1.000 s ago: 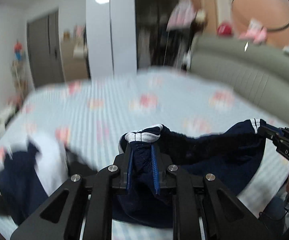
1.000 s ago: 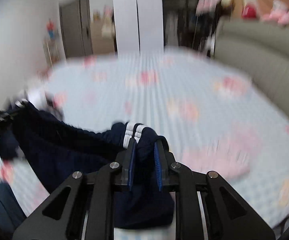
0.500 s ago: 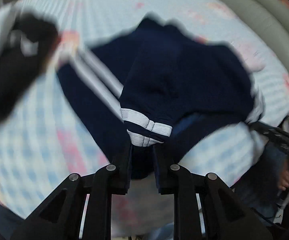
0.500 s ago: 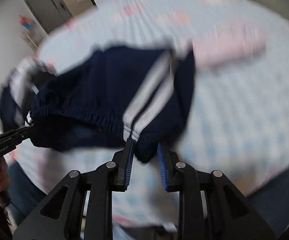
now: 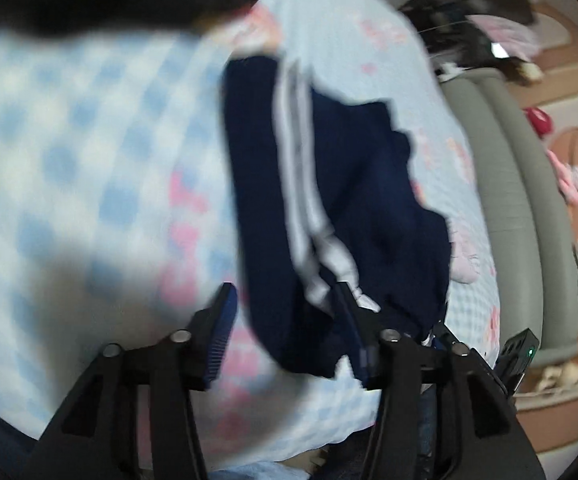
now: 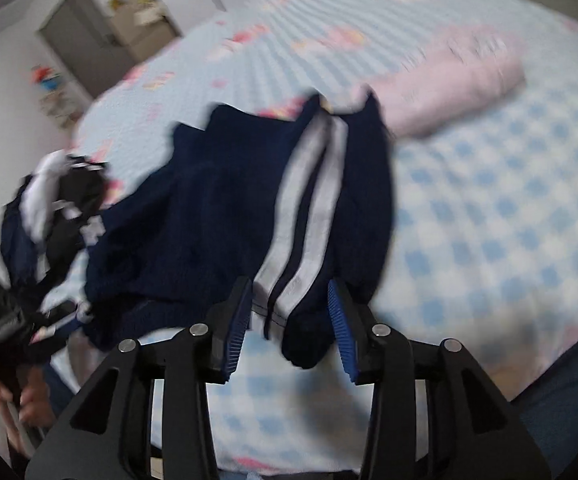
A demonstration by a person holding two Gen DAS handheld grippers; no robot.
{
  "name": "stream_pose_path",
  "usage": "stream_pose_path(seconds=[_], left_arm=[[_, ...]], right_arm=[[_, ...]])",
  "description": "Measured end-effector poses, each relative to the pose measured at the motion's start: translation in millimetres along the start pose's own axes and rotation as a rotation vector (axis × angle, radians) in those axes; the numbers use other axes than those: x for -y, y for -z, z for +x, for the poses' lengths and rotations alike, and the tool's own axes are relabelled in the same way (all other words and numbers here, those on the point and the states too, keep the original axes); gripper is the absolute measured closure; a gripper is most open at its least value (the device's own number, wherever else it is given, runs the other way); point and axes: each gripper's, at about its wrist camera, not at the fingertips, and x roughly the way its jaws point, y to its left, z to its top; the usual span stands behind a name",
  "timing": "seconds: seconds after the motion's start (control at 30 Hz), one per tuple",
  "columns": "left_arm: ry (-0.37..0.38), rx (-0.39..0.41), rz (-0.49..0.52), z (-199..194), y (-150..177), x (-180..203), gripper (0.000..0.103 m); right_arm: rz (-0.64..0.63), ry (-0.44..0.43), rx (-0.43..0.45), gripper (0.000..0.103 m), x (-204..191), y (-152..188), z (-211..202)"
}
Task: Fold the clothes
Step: 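Lay the navy garment flat on the bed with both grippers, then hold the garment's waistband with both grippers and pull it straight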
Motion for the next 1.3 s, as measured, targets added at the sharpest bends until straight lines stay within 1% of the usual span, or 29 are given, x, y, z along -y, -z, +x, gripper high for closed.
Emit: stream_pose_path(seconds=[0.03,0.1,0.13,0.17,0.2,0.23,0.27,0.3,0.33,0.37,0.5,0.53,0.57,0.6,0.63,0.67,0.7,0.73,0.8,0.87,0.9,0.93,0.97,1.0,1.07,1.2,1.23,1.27,1.3], left_arm=[[0.001,0.000,-0.003,-0.7,9.9,1.3,0.049],[-0.023,0.008,0.067,-1.5,18.4,16.5,0.050],[-0.032,0.006,0.082,-1.2,16.7,20.7,0.054],[-0.041,0.004,0.097,-1.0,15.0,24.8,0.070],[-0.050,0.003,0.113,-1.1,13.2,29.2,0.078],[-0.066,0.021,0.145,-6.8,9.6,36.3,0.084],[-0.082,0.040,0.177,-12.6,5.9,43.4,0.087],[-0.098,0.059,0.209,-18.4,2.4,50.5,0.087],[-0.130,0.085,0.253,-26.8,1.4,57.3,0.088],[-0.160,0.108,0.294,-34.9,0.4,63.8,0.088],[-0.151,0.096,0.332,-50.3,-0.9,64.8,0.087],[-0.120,0.082,0.313,-49.5,-0.1,58.2,0.083],[-0.088,0.068,0.294,-48.7,0.7,51.6,0.074],[-0.058,0.054,0.274,-47.6,1.3,45.1,0.067],[-0.043,0.047,0.234,-42.1,-0.1,39.7,0.058],[-0.027,0.039,0.194,-36.5,-1.6,34.3,0.057],[-0.012,0.032,0.155,-30.9,-3.1,28.9,0.057],[-0.004,0.022,0.122,-24.1,-5.9,23.7,0.057],[0.011,0.004,0.059,-10.9,-11.3,13.8,0.057],[-0.013,0.020,0.099,-16.6,-10.3,21.8,0.060],[-0.025,0.028,0.119,-19.4,-9.8,25.8,0.065],[-0.037,0.036,0.139,-22.2,-9.4,29.8,0.081],[-0.049,0.044,0.159,-25.0,-8.9,33.8,0.085],[-0.061,0.052,0.179,-27.9,-8.4,37.8,0.087],[-0.086,0.068,0.220,-33.5,-7.4,45.9,0.090],[-0.134,0.097,0.299,-44.4,-5.4,61.5,0.090],[-0.148,0.068,0.305,-40.9,-2.5,58.1,0.090],[-0.163,0.038,0.310,-37.4,0.4,54.8,0.087],[-0.179,0.008,0.316,-33.8,3.4,51.3,0.086]], right_arm=[[0.029,0.018,-0.015,0.063,4.9,4.2,12.1],[0.065,0.020,-0.011,0.062,8.3,9.7,19.0],[0.051,0.030,-0.016,0.062,5.3,9.7,21.5],[0.037,0.041,-0.020,0.063,2.1,9.7,24.0],[0.022,0.053,-0.025,0.067,-1.0,9.6,26.5],[0.017,0.053,-0.014,0.072,0.0,9.6,20.5],[0.012,0.053,-0.002,0.084,1.0,9.6,14.2],[0.007,0.053,0.009,0.094,2.1,9.6,7.9],[0.002,0.052,0.021,0.096,3.1,9.5,1.6],[-0.003,0.052,0.032,0.098,4.2,9.5,-4.7],[-0.023,0.052,0.077,0.099,8.4,9.4,-29.8],[-0.028,0.052,0.089,0.099,9.5,9.3,-36.1],[0.001,0.040,0.080,0.097,16.1,11.6,-39.1],[0.000,0.030,0.066,0.091,14.5,12.0,-33.3],[-0.002,0.020,0.051,0.084,12.6,12.3,-27.2],[-0.004,0.010,0.037,0.072,10.8,12.7,-21.2],[-0.005,0.001,0.023,0.064,8.9,13.0,-15.2],[-0.007,-0.009,0.009,0.062,7.0,13.3,-9.2],[-0.011,-0.028,-0.020,0.045,3.3,14.0,2.9],[-0.014,-0.048,-0.048,0.039,-0.4,14.7,14.9],[-0.016,-0.058,-0.062,0.048,-2.2,15.0,21.0],[-0.018,-0.067,-0.077,0.060,-4.1,15.4,27.0],[-0.028,-0.059,-0.067,0.074,-6.8,15.4,24.8],[-0.038,-0.070,-0.046,0.083,-10.8,14.7,17.6],[-0.027,-0.135,-0.017,0.085,-14.2,13.7,-2.4],[-0.005,-0.258,0.044,0.088,-18.0,16.9,-44.8],[-0.008,-0.247,0.048,0.088,-17.9,19.6,-48.5],[-0.011,-0.235,0.052,0.088,-17.7,22.3,-52.1],[-0.020,-0.211,0.055,0.085,-17.5,24.1,-52.2]])
